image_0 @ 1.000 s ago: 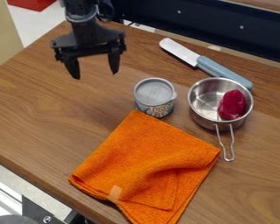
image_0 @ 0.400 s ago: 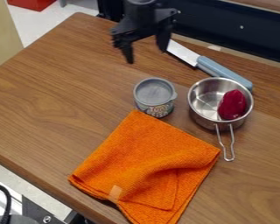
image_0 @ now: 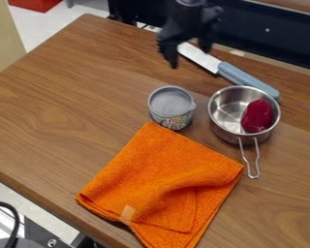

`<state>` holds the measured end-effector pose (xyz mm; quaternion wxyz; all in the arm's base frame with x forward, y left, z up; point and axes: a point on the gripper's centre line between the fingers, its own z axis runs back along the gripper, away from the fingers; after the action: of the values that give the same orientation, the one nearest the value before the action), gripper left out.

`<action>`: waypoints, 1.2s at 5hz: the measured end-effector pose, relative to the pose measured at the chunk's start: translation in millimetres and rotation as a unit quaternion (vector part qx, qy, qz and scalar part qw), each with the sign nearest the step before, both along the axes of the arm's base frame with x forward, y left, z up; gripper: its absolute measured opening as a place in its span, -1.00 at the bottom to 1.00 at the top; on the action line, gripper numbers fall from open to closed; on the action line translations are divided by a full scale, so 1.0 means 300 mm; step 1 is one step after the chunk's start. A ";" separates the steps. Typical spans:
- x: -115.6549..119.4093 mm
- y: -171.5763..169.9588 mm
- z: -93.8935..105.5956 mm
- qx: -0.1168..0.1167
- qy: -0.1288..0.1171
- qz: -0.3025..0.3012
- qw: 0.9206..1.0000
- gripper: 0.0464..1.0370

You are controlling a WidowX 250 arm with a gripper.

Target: Put the blue kitchen knife to the left of the table.

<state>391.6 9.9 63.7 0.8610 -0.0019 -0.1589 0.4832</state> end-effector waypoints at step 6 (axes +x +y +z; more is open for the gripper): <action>0.178 -0.153 -0.160 -0.020 0.021 0.047 0.998 0.91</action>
<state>445.0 -36.0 15.8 0.8401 -0.0010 -0.1308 0.5265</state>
